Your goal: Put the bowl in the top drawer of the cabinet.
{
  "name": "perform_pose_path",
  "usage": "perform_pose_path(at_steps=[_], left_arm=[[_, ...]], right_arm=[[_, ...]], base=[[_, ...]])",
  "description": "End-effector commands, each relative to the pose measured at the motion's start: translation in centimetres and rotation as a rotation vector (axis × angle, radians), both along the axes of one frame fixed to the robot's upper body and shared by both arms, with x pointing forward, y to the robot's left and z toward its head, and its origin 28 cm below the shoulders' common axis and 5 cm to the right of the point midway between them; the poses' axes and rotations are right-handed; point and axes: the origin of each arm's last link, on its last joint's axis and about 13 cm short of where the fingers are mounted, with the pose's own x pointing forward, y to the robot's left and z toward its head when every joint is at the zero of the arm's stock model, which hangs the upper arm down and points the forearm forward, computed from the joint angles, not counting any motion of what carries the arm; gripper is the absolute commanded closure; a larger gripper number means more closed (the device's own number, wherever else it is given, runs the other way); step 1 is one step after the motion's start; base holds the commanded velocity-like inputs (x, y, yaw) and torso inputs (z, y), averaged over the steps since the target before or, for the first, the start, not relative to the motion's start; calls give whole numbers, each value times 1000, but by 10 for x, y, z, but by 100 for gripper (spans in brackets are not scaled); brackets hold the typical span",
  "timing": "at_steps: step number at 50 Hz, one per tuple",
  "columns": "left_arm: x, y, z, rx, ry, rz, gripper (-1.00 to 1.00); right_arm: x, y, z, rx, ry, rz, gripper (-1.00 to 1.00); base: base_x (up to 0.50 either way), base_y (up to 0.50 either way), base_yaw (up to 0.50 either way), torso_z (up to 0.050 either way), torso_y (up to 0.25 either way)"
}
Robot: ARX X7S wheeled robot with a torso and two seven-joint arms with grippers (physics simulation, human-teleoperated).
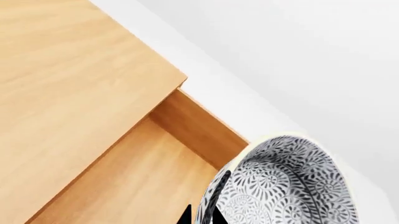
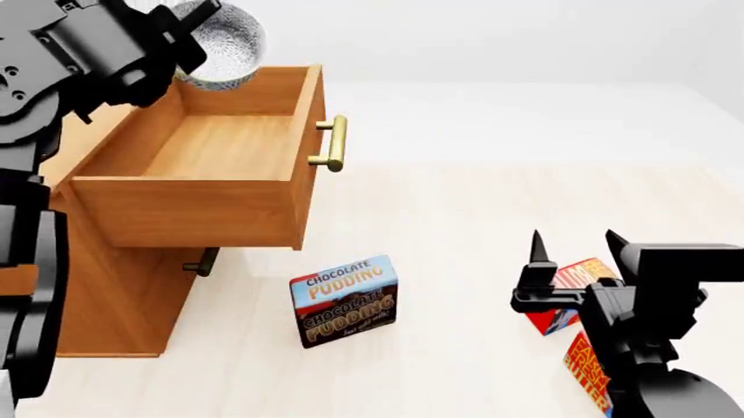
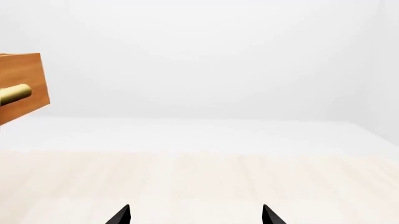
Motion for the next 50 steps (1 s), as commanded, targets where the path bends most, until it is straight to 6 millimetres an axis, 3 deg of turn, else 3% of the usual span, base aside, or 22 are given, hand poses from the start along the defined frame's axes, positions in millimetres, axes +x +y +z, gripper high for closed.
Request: perform_pose_path(at_steps=[1,37,50], left_arm=[[14,-2,-8,-77,44,18,100],[44,-13,-39,-107,131,64,100],[46,-18,-49,-69,137,45,100]], right_arm=[[-3,-2,-1,-11,7,-13,-100],[-10,-10,-10,-30,33,-55,-100],[-9,-14,-17,-43,51,-74,-100]], base=[[0,0,0,0,0],[0,0,0,0,1],[0,0,0,0,0]])
